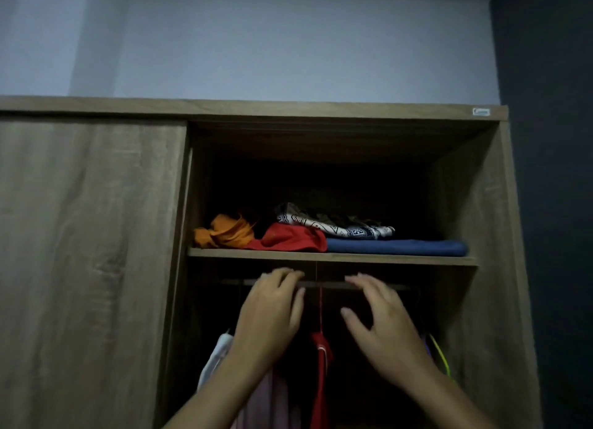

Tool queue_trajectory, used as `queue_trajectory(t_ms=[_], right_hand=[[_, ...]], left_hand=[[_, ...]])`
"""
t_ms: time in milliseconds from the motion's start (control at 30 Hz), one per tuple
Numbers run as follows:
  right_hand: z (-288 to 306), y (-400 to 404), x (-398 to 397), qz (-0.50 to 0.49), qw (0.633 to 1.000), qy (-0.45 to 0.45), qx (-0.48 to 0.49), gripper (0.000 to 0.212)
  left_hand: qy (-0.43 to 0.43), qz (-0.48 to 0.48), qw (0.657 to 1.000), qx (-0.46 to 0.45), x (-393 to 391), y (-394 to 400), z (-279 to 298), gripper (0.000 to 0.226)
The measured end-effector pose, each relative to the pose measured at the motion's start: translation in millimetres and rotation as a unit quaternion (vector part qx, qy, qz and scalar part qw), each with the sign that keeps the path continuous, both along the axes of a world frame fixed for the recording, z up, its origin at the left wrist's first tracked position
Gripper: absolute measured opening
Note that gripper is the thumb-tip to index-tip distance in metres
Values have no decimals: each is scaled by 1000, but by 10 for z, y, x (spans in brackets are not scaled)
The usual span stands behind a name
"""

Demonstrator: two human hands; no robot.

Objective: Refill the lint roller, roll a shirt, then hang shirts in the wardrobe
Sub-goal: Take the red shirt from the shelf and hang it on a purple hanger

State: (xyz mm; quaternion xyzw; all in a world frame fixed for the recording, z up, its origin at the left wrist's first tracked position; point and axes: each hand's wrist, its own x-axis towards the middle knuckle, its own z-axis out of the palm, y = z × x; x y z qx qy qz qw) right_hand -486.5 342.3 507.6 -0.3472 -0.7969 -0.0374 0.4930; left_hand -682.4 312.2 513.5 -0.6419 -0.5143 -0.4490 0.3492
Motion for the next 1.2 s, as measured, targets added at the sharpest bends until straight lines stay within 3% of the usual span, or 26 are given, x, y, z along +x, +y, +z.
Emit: queue_trajectory(t_ms=[200,400,533,667,833,1000,1133,1200], right_hand=[[932,802,-137,-50,997,-20,52,49],[1398,1464,-198,-104,988,-103,47,63],[1394,1663,-213,-102,986,-120,47,40],[1429,1752,-192,-138,981,-123,65,13],[1646,1689,-182,-95,990,-107,12,18],[1676,1731,-129,-141,959,-227,-96,60],[1808,1796,-27,-212,929,-289,-88,44],[1902,1846,70,-218,934,-272,-79,41]], left_hand=[[41,32,999,17,-24,613,791,31],[62,50,996,-45,72,1219,1420,50],[79,41,974,-206,8,1462,1598,54],[84,59,966,-237,-69,1590,1671,21],[101,116,956,-251,-128,1669,1819,18],[104,137,936,-307,-205,1817,1779,27],[106,143,923,-342,-126,1867,1849,28],[106,142,929,-324,-40,1872,1921,34]])
